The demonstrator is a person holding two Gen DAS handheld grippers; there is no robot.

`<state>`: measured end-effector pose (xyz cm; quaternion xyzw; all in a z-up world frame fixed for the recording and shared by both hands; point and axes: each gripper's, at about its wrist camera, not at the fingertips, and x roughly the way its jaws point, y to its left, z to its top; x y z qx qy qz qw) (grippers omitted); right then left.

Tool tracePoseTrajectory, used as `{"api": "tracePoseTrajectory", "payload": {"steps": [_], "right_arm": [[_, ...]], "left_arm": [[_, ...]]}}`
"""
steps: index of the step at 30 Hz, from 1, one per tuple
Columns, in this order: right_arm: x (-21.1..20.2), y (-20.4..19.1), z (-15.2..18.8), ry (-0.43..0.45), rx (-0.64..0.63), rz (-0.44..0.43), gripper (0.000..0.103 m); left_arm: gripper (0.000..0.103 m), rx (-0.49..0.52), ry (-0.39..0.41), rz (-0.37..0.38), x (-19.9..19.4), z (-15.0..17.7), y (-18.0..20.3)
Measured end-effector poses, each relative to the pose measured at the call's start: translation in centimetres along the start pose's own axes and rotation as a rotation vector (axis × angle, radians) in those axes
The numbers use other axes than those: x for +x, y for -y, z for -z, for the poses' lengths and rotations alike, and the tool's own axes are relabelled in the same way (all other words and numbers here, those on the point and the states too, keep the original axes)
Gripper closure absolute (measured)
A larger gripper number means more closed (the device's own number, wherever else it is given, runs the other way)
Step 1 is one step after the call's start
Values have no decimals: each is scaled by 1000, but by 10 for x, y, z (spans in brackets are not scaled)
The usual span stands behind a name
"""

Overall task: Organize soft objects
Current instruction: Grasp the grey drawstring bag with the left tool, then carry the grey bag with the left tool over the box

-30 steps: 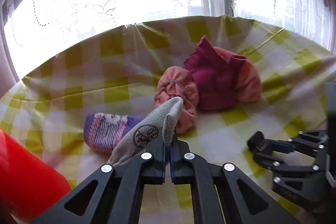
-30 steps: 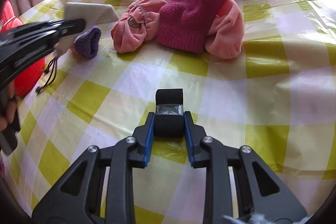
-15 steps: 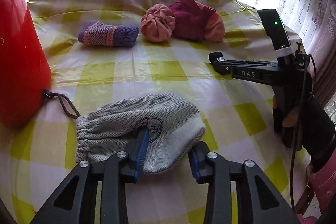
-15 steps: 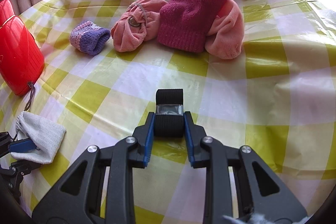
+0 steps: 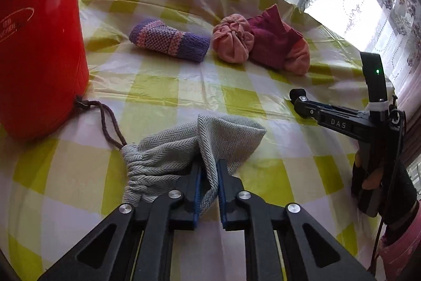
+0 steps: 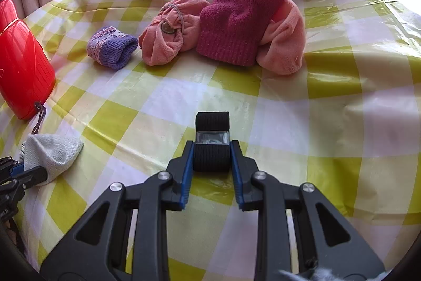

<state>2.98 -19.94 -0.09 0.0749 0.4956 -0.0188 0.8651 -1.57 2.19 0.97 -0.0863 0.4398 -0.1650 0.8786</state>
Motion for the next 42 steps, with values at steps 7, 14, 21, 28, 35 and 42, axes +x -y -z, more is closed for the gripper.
{"api": "tracePoseTrajectory", "payload": {"steps": [7,14,21,28,35,42], "right_arm": [[-8,-5,9,-2,16,13,73],[-65,-50,75,9,1,-43,73],[-90,-88,105,-5,-74,-60,73],[-100,-104,119,-25,-72,-104,73],[-106,-128,130,-39,-100,-167,73],[-109,-157,130,-48,-128,-316,73]], "left_arm": [[96,-38,0,34,-2,1,-7],[96,-38,0,33,-4,1,-6],[96,-41,-17,22,-24,27,11],[96,69,-61,-50,-55,64,30],[96,100,-127,-78,-71,73,30],[96,132,-78,-92,-102,64,33]]}}
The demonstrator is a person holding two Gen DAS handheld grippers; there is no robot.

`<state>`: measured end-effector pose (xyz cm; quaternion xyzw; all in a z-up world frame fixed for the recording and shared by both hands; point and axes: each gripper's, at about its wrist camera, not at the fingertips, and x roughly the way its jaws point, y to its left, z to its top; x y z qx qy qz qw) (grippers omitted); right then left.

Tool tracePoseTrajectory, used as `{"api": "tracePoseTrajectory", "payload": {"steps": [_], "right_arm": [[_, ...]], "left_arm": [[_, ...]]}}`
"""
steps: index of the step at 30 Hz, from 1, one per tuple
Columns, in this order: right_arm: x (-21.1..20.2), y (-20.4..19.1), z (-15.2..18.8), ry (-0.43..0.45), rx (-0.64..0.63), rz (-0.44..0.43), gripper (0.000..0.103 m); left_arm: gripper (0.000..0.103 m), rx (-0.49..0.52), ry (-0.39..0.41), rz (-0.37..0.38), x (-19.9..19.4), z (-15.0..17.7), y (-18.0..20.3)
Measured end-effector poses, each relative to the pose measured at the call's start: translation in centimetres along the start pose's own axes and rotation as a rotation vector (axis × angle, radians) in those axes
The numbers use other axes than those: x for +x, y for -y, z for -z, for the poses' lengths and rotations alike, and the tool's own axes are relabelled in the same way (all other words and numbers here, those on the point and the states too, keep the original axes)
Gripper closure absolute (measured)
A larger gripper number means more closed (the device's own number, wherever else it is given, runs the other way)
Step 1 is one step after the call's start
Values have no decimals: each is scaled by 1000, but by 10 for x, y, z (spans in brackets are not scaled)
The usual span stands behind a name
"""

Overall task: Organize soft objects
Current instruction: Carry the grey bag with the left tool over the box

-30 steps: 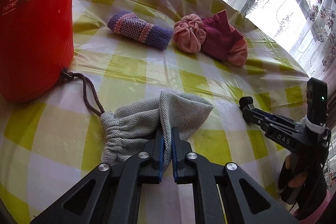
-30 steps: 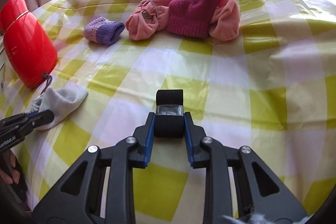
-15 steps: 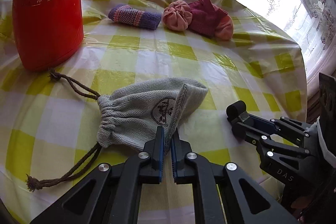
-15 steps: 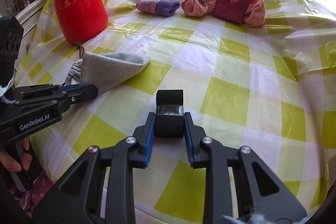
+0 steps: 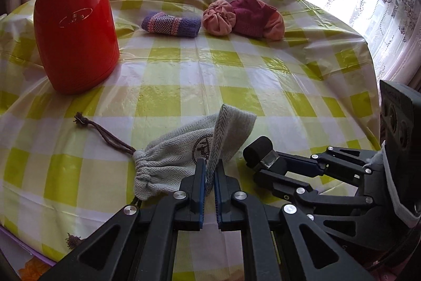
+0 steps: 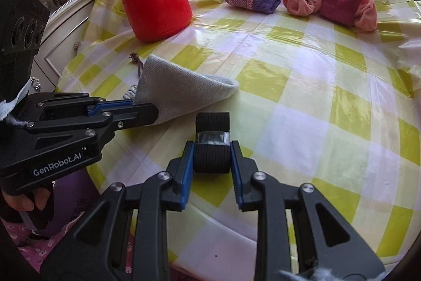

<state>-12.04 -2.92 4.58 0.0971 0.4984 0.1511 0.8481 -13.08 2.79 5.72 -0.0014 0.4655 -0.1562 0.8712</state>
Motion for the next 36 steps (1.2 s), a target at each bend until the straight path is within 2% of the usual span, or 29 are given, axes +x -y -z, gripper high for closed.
{"api": "tracePoseTrajectory", "payload": {"steps": [6,15,24,29,36], "right_arm": [[-9,-23,-8,26,-34,-48,73],[-25,-56,-20,63,-68,-154,73],[-25,-101,-23,51,-158,-260,73],[-19,-129,-21,21,-220,-292,73],[-11,-180,-20,-18,-352,-356,73]], "left_arm": [[96,23,62,-37,-34,-9,-5],[96,5,93,-84,-77,8,-29],[96,-86,121,-133,-115,34,-72],[96,-145,141,-160,-137,49,-97],[96,-238,167,-236,-175,81,-127]]}}
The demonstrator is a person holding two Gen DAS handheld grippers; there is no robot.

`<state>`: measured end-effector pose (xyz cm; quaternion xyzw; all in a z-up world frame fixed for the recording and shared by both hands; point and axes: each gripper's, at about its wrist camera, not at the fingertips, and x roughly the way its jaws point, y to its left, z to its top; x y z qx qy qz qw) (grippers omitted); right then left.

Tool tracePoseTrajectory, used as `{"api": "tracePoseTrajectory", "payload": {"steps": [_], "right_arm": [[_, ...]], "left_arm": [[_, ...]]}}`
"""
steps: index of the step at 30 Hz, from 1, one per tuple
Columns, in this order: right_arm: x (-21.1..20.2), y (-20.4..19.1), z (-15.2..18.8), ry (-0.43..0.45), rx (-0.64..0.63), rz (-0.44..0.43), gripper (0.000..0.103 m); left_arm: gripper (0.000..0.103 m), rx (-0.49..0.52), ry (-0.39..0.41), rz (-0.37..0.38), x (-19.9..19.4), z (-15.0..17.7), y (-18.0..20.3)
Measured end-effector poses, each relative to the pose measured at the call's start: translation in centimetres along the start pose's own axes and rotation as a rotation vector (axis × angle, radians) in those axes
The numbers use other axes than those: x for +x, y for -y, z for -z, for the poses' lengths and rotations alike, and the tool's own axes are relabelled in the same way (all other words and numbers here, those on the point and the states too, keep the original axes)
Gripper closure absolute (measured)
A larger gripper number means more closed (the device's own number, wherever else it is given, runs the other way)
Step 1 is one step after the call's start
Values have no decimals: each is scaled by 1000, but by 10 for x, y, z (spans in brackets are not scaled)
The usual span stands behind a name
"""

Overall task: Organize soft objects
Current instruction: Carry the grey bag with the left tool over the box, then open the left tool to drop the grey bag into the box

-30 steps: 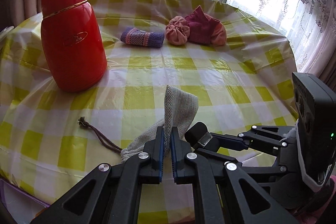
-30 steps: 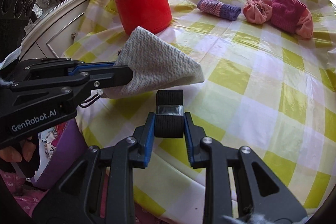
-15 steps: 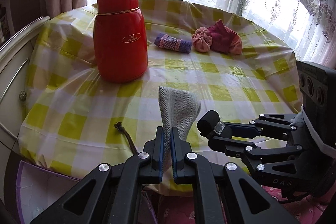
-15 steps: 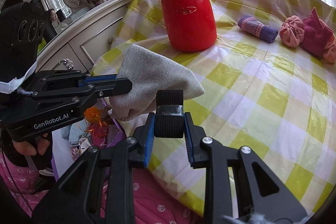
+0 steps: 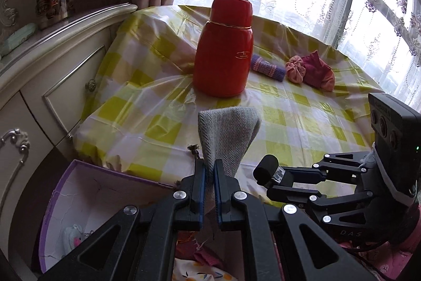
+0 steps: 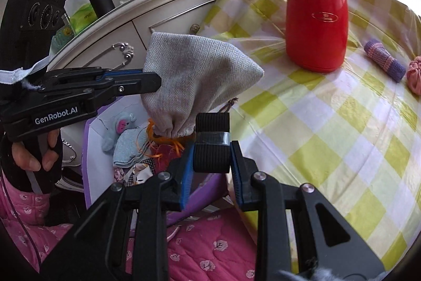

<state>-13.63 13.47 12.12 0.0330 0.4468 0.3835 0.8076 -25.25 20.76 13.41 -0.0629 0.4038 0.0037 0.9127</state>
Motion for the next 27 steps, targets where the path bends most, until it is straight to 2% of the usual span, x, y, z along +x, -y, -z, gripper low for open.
{"api": "tracePoseTrajectory", "payload": {"steps": [7,12,14,15,16,17,19,20,21,23,25,27], "right_arm": [[34,-50,-4,-73,-138,-111,73],[50,-84,-2,-100,-216,-220,72],[57,-90,0,-122,-214,-260,67],[59,-89,0,-131,-203,-269,51],[61,-88,1,-135,-190,-279,33],[61,-84,3,-129,-176,-288,29],[60,-75,4,-120,-144,-288,29],[57,-68,3,-110,-124,-279,29],[53,-58,3,-93,-97,-270,29],[43,-32,1,-58,-20,-252,29],[33,2,0,-22,72,-198,29],[19,42,3,12,164,-125,29]], "left_arm": [[96,-136,-43,-127,-26,40,-57],[95,-198,-66,-271,-37,50,-89],[93,-229,-80,-336,-37,49,-99],[89,-247,-86,-376,-37,47,-102],[80,-259,-87,-418,-37,46,-103],[73,-261,-80,-467,-38,45,-103],[30,-249,-53,-556,-38,42,-98],[23,-236,-37,-576,-38,40,-94],[19,-220,-18,-575,-37,36,-89],[19,-172,-2,-515,-28,27,-74],[19,-106,3,-427,-12,14,-50],[19,-35,-11,-293,16,0,-17]]}}
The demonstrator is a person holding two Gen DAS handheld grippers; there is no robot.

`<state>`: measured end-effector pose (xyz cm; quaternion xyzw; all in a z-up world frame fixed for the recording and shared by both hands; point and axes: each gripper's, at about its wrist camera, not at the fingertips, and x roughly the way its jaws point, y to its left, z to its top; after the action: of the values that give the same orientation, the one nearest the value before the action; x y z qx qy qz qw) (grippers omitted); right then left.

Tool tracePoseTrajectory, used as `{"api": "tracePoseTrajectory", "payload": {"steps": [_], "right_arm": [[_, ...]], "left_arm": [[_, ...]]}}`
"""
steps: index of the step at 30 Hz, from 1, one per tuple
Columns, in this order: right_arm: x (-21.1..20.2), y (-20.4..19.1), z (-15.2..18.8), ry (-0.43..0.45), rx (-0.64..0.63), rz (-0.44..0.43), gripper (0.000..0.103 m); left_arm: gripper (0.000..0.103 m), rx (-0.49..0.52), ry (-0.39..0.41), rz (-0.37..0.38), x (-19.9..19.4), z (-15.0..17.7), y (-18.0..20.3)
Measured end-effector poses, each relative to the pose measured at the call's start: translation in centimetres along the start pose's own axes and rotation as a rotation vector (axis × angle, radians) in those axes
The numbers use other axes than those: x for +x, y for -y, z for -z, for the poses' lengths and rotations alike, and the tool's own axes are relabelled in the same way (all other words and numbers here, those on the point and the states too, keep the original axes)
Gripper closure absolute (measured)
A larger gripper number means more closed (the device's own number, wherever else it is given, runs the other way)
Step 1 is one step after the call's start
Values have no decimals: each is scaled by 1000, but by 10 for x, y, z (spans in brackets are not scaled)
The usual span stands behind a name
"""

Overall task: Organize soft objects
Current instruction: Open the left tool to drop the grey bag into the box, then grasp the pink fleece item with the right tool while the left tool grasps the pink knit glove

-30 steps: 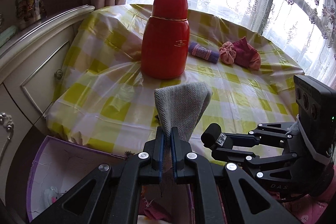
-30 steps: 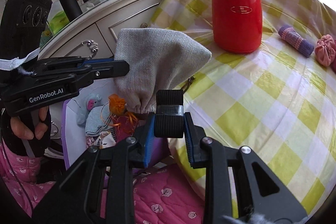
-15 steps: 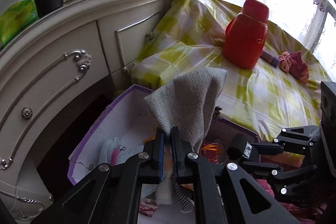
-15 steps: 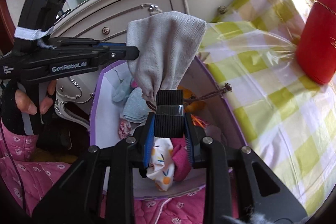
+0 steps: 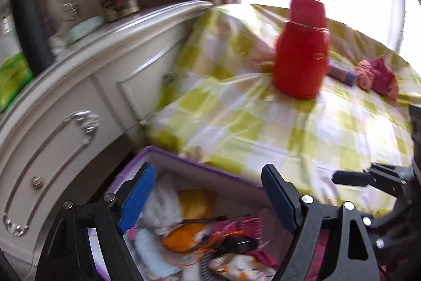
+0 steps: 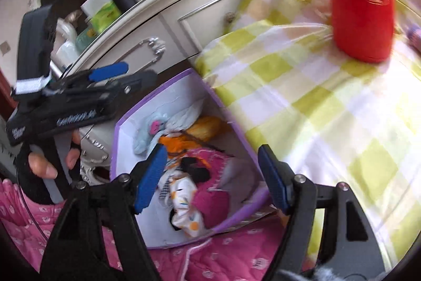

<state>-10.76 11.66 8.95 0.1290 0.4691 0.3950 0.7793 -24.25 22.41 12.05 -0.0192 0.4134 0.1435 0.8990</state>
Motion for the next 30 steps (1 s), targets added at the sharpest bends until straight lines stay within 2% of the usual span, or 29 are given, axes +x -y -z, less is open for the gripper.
{"api": "tracePoseTrajectory", "payload": {"steps": [3,5,7,10,13,17,18,22,24,25,27,29,30], "right_arm": [[-32,59,-4,66,87,165,29],[-57,99,-4,95,127,318,28],[-79,144,-2,112,183,431,27],[-111,214,-6,127,273,577,26],[-148,280,-16,169,368,678,26],[-187,338,-42,242,407,790,26],[-193,350,-49,252,403,811,25],[-199,393,-75,242,375,895,25],[-193,410,-81,224,361,901,25],[-191,414,-82,223,358,875,40],[-184,406,-75,239,386,734,96],[-178,357,-62,250,300,596,96],[-172,328,-54,228,239,569,96]], "left_arm": [[19,113,-14,174,34,-18,67],[19,182,-12,231,60,-31,114],[19,221,-27,287,92,-46,157],[19,238,-71,334,140,-68,218],[19,226,-72,338,175,-86,263],[18,226,-70,307,193,-93,290],[16,230,-73,320,195,-94,292],[4,238,-83,352,196,-94,292],[2,255,-89,340,198,-95,295],[1,266,-92,327,198,-95,297],[0,270,-95,322,199,-95,298],[0,269,-95,324,198,-95,297],[0,269,-94,323,198,-95,297]]}}
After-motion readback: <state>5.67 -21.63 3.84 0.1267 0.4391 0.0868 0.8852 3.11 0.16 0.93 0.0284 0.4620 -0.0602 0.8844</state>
